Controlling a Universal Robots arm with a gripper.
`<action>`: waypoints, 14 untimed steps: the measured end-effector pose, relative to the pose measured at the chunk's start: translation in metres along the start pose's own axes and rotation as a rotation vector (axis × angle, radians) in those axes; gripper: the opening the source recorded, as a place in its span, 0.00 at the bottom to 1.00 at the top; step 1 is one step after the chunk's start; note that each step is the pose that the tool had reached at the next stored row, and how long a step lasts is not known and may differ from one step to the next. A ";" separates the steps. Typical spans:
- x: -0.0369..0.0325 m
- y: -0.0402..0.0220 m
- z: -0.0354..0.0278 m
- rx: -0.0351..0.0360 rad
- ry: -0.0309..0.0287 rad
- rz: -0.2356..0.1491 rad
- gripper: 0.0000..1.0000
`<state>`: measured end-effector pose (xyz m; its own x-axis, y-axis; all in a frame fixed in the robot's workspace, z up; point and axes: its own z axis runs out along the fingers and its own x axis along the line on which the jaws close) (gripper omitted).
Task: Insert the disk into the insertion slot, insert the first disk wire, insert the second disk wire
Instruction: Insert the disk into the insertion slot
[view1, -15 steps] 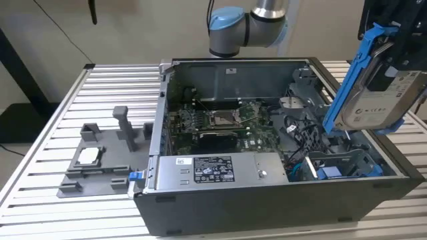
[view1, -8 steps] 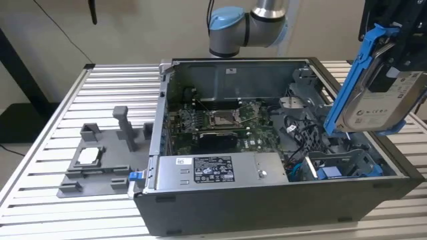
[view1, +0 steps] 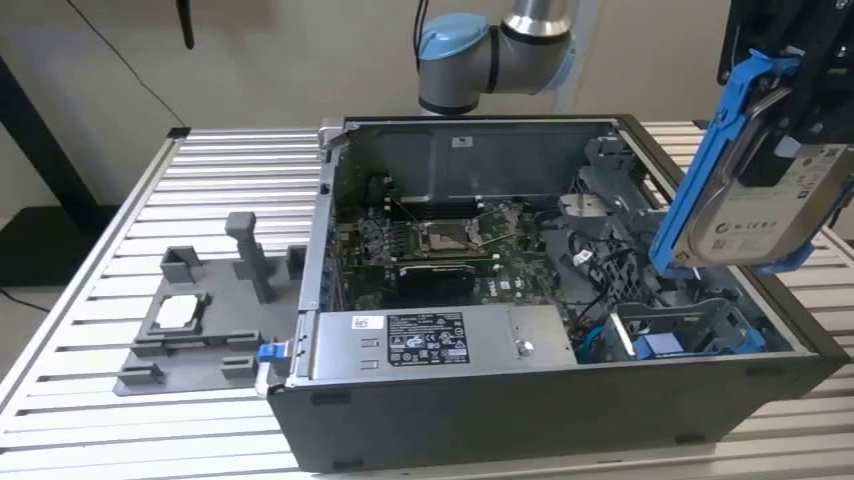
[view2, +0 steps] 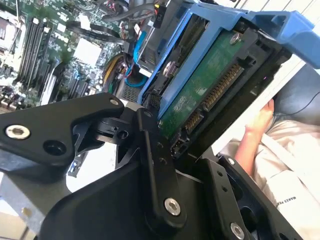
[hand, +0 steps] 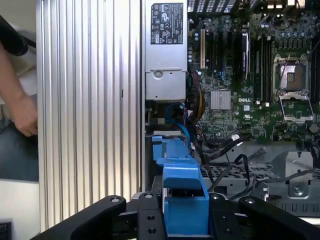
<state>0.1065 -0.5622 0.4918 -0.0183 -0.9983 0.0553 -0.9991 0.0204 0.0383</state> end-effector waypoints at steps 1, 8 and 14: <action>-0.0001 -0.0003 0.0007 0.0000 0.0002 0.000 0.33; -0.0005 -0.0062 0.0084 -0.0200 0.0013 -0.013 0.33; -0.0011 -0.0076 0.0190 -0.0178 0.0031 -0.055 0.33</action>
<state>0.1134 -0.5623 0.4726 0.0366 -0.9978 0.0558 -0.9977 -0.0333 0.0591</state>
